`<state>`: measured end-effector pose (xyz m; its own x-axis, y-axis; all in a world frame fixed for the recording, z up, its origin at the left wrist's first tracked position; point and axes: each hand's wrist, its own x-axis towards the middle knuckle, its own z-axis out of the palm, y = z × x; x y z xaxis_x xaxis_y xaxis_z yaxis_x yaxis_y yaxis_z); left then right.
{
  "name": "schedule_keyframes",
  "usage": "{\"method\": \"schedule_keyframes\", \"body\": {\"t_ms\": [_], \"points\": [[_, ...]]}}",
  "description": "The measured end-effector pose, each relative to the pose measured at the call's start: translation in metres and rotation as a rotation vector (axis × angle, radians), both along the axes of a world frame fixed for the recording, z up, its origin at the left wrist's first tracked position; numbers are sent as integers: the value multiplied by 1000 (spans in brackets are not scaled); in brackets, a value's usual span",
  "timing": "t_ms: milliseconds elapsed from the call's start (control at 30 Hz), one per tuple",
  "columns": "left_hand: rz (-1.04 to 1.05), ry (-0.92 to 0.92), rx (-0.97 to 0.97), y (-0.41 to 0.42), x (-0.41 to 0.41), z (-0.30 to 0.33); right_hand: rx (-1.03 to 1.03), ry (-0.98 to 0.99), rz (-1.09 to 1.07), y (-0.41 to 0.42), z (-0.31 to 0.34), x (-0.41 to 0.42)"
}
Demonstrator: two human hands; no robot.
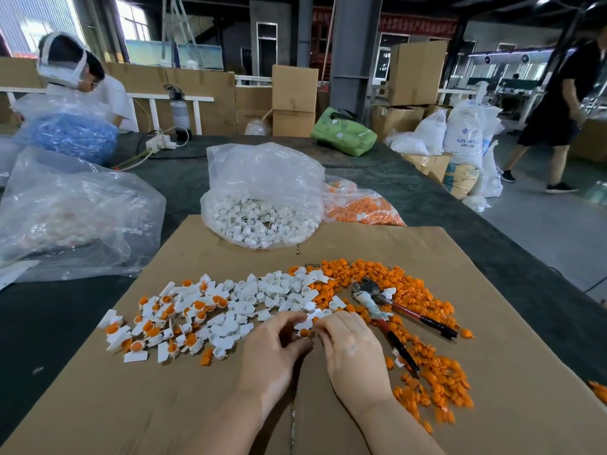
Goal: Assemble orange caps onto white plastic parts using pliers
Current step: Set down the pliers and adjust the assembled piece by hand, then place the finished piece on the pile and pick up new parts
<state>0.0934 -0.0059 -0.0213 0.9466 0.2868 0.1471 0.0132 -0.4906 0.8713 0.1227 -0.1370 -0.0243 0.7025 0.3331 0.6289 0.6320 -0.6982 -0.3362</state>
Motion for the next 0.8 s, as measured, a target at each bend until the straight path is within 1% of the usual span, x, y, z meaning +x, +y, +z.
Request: {"method": "schedule_keyframes", "body": {"t_ms": [167,333,433,533,667,767,800], "points": [[8,-8,-52,0,-1,1,4,-9,-17,1,0,-1],[2,5,-74,0,-1,2,21,-21,14,-1,3,-4],[-4,8,-70,-1,-2,2,-6,-21,65,-1,6,-5],[-4,1,-70,-3,-2,3,-43,-35,71,-1,5,-5],[40,-23,-163,-5,-2,3,-22,-25,-14,-1,2,-3],[105,-36,-147,2,-1,6,-23,-29,-120,-2,0,-1],[133,-53,-108,8,0,8,-25,-27,-147,-2,0,-1]]}}
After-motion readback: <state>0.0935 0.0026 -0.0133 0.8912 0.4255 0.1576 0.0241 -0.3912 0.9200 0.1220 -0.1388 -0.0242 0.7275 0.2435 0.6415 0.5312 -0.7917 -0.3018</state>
